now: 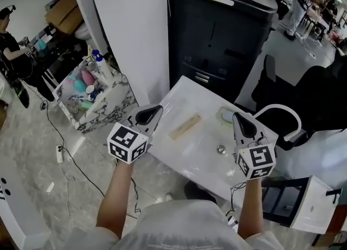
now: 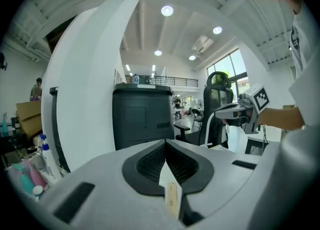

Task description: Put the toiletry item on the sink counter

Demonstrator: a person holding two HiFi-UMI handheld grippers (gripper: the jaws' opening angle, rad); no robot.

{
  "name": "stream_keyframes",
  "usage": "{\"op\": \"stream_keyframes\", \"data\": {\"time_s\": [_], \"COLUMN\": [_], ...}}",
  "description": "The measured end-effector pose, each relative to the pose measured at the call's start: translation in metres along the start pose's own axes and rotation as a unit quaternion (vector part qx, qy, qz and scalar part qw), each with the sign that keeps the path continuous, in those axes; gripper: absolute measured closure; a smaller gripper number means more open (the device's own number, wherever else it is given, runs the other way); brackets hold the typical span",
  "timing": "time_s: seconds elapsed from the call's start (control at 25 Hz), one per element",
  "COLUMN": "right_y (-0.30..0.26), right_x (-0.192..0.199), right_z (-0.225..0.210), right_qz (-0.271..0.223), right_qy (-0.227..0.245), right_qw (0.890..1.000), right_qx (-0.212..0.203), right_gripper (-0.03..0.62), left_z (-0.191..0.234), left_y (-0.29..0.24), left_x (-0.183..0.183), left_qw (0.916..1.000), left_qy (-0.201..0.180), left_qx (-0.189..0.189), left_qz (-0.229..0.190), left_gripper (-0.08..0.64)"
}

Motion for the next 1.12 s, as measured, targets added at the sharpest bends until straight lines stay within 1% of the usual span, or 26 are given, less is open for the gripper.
{"op": "stream_keyframes", "data": {"time_s": [0.12,0.28,0.44,0.64,0.88,1.12], "right_y": [-0.003,-0.003,-0.002,0.003,0.007,0.012], "right_x": [-0.014,-0.025,-0.032,-0.037,-0.034,-0.029], "right_z": [0.003,0.007,0.007,0.009,0.012,0.011], "right_qz": [-0.010,-0.022,-0.029,-0.031,-0.022,-0.023], "right_qy": [0.015,0.024,0.031,0.039,0.048,0.043], "right_qw": [1.000,0.999,0.999,0.999,0.999,0.999], "right_qx": [-0.004,-0.009,-0.009,-0.008,-0.010,-0.010], "right_gripper": [0.595,0.595,0.595,0.597,0.597,0.597], "left_z": [0.002,0.000,0.000,-0.005,-0.012,-0.018], "left_y": [0.011,0.023,0.031,0.038,0.040,0.041], "left_x": [-0.013,-0.027,-0.040,-0.053,-0.054,-0.051], "left_qw": [0.9999,0.9994,0.9983,0.9972,0.9971,0.9976], "left_qy": [-0.003,-0.013,-0.027,-0.037,-0.041,-0.039], "left_qx": [-0.004,-0.015,-0.027,-0.029,-0.025,-0.024], "left_qz": [-0.011,-0.028,-0.043,-0.058,-0.058,-0.053], "left_gripper": [0.549,0.549,0.549,0.549,0.549,0.549]}}
Point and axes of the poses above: the fingertips, and each gripper's own axes: y backward along the fingers, z to its left, x out of its underside, the point moved 5 cm from there along y, backward along the fingers, and after that the axes turned 6 degrees about -x, right-handed, at the moved point
